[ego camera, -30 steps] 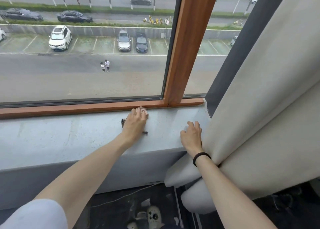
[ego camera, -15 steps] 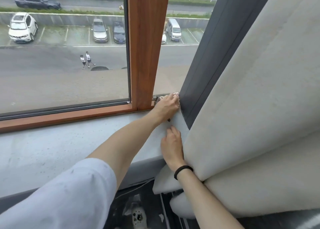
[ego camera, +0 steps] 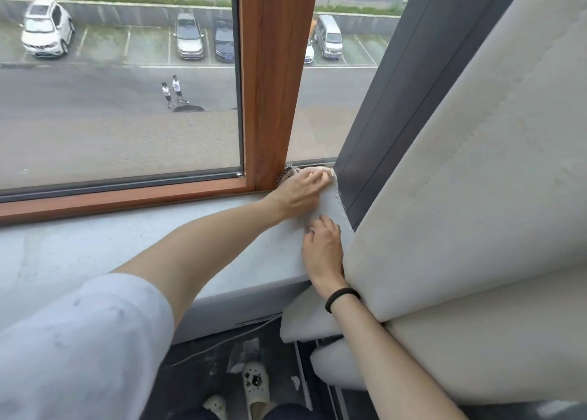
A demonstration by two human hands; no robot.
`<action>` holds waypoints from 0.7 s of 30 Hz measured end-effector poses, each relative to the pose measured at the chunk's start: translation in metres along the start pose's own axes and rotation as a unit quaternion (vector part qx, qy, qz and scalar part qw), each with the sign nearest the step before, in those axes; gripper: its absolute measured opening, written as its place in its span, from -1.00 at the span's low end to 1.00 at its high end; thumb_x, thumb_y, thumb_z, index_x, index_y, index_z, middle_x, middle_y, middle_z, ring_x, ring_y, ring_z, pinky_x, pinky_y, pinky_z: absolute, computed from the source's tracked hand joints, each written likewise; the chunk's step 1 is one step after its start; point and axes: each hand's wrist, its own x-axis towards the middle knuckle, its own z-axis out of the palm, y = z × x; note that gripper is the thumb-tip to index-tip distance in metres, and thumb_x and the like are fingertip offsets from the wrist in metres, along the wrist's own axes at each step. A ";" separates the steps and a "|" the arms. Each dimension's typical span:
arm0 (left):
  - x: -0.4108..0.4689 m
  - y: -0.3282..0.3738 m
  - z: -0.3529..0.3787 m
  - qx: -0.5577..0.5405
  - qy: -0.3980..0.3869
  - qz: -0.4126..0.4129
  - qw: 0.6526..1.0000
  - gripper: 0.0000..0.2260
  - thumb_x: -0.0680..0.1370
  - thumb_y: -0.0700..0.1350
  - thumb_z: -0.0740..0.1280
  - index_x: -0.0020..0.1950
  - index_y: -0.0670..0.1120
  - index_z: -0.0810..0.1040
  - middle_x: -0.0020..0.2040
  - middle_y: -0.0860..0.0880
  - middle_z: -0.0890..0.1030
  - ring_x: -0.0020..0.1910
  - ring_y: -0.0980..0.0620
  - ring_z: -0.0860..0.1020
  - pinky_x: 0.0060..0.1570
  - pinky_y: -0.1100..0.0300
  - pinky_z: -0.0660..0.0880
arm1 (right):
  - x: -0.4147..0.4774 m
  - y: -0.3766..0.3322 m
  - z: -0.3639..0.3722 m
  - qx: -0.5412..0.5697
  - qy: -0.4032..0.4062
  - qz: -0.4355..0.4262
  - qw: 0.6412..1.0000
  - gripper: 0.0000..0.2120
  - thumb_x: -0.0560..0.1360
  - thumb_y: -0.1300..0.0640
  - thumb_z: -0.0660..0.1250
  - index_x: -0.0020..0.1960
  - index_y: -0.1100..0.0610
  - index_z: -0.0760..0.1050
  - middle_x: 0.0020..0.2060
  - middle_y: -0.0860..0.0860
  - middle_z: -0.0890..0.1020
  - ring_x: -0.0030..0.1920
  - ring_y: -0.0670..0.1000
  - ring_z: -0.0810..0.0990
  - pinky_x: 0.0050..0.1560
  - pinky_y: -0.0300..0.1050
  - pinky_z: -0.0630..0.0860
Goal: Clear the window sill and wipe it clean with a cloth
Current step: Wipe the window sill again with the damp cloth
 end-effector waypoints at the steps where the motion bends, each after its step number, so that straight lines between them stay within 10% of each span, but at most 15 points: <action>1: 0.004 -0.001 -0.002 0.009 -0.026 0.007 1.000 -0.80 0.42 -0.17 0.27 -0.27 -0.02 0.68 0.11 -0.09 0.58 0.05 -0.06 0.55 -0.09 0.13 0.45 | 0.000 0.001 -0.001 0.002 0.002 -0.002 1.000 -0.77 0.49 0.36 0.13 0.03 0.30 0.54 0.13 0.16 0.52 0.16 0.16 0.38 0.20 -0.07 0.31; 12: -0.073 -0.001 0.006 0.151 -0.078 -0.043 0.984 -0.68 0.49 -0.13 0.19 0.15 -0.14 0.62 0.16 -0.06 0.53 0.20 -0.11 0.45 0.14 0.04 0.34 | 0.001 -0.007 0.004 -0.012 -0.014 0.005 1.000 -0.78 0.49 0.34 0.11 -0.07 0.30 0.54 0.01 0.13 0.51 0.11 0.14 0.39 0.11 -0.12 0.31; 21: -0.145 -0.008 -0.003 0.075 -0.063 -0.111 0.989 -0.81 0.42 -0.23 0.26 -0.11 -0.16 0.67 0.07 -0.12 0.53 0.07 -0.12 0.45 0.04 0.08 0.39 | -0.010 -0.022 0.001 -0.006 -0.029 -0.021 0.999 -0.67 0.56 0.30 0.10 0.28 0.30 0.45 0.32 0.14 0.42 0.34 0.10 0.29 0.32 -0.19 0.20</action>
